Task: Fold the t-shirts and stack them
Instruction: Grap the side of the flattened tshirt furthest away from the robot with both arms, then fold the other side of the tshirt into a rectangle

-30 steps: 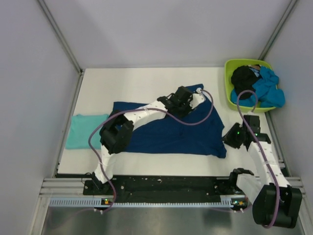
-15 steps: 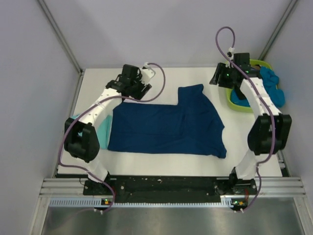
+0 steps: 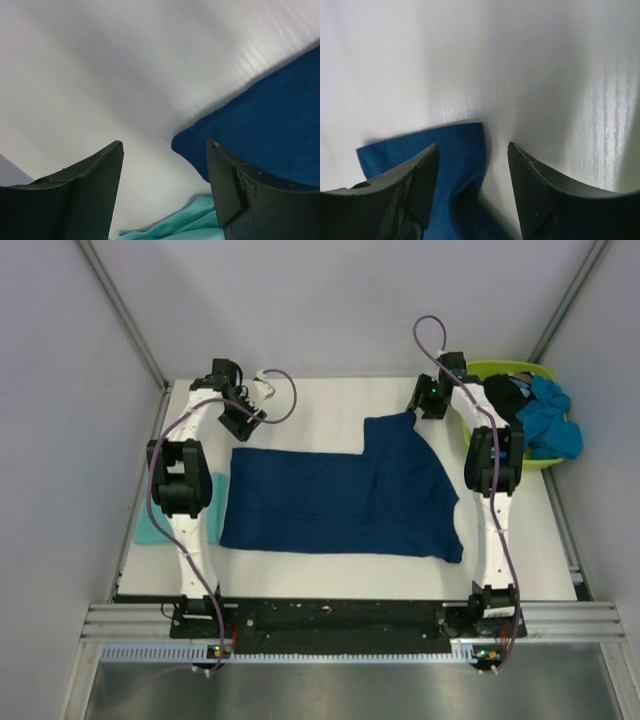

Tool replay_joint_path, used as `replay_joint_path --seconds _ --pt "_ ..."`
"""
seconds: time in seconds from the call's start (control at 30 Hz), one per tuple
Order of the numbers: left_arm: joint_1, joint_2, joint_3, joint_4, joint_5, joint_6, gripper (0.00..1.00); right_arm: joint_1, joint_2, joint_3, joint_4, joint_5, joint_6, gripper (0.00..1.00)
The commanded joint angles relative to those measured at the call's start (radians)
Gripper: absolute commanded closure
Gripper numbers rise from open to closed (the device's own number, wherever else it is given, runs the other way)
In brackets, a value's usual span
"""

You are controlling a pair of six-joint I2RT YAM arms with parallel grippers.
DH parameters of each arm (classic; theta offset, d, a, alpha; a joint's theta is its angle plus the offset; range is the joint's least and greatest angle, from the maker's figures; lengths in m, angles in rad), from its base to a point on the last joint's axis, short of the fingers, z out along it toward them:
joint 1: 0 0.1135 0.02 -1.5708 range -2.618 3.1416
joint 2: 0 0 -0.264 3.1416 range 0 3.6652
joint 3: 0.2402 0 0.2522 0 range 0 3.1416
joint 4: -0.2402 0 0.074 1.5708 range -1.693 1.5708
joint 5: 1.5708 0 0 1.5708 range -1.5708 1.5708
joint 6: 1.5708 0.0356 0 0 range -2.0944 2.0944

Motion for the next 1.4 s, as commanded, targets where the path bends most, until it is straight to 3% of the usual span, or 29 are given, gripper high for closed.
replay_joint_path --seconds 0.0,0.13,0.3,0.43,0.5,0.53,0.6,0.63,0.73,0.9,1.07,1.37 --pt "-0.002 0.074 0.053 -0.072 -0.022 0.055 0.27 0.022 0.057 0.076 -0.014 0.002 0.046 0.42" --pt "0.018 0.145 0.123 -0.132 0.001 0.039 0.28 0.053 0.085 0.072 -0.017 -0.018 0.024 0.5" --pt "0.029 0.15 0.113 -0.196 0.076 0.082 0.31 0.062 0.08 0.064 -0.017 -0.05 0.012 0.7" --pt "0.03 0.173 0.122 -0.191 0.044 0.062 0.37 0.06 0.064 0.07 -0.014 -0.069 0.003 0.92" --pt "0.03 0.186 0.137 -0.207 0.051 0.065 0.48 0.062 0.048 0.07 -0.012 -0.096 -0.003 0.99" --pt "0.032 0.191 0.142 -0.215 0.053 0.067 0.59 0.062 0.041 0.069 -0.012 -0.11 -0.006 1.0" --pt "0.032 0.187 0.145 -0.227 0.062 0.067 0.92 0.06 0.004 0.05 -0.012 -0.124 -0.025 1.0" --pt "0.032 0.174 0.142 -0.23 0.067 0.064 1.0 0.06 -0.019 0.035 -0.011 -0.124 -0.037 1.0" --pt "0.039 0.086 0.084 -0.214 0.108 0.065 1.0 0.062 -0.113 -0.014 -0.003 -0.129 -0.069 1.0" --pt "0.039 -0.161 -0.169 -0.007 0.045 0.01 1.0 0.062 -0.344 -0.205 0.029 -0.179 -0.129 1.0" --pt "0.041 -0.359 -0.401 0.073 0.059 0.021 1.0 0.062 -0.645 -0.593 0.139 -0.173 -0.124 1.0" --pt "0.042 -0.533 -0.682 0.07 0.022 0.098 1.0 0.06 -1.145 -1.192 0.255 -0.12 -0.011 1.0"
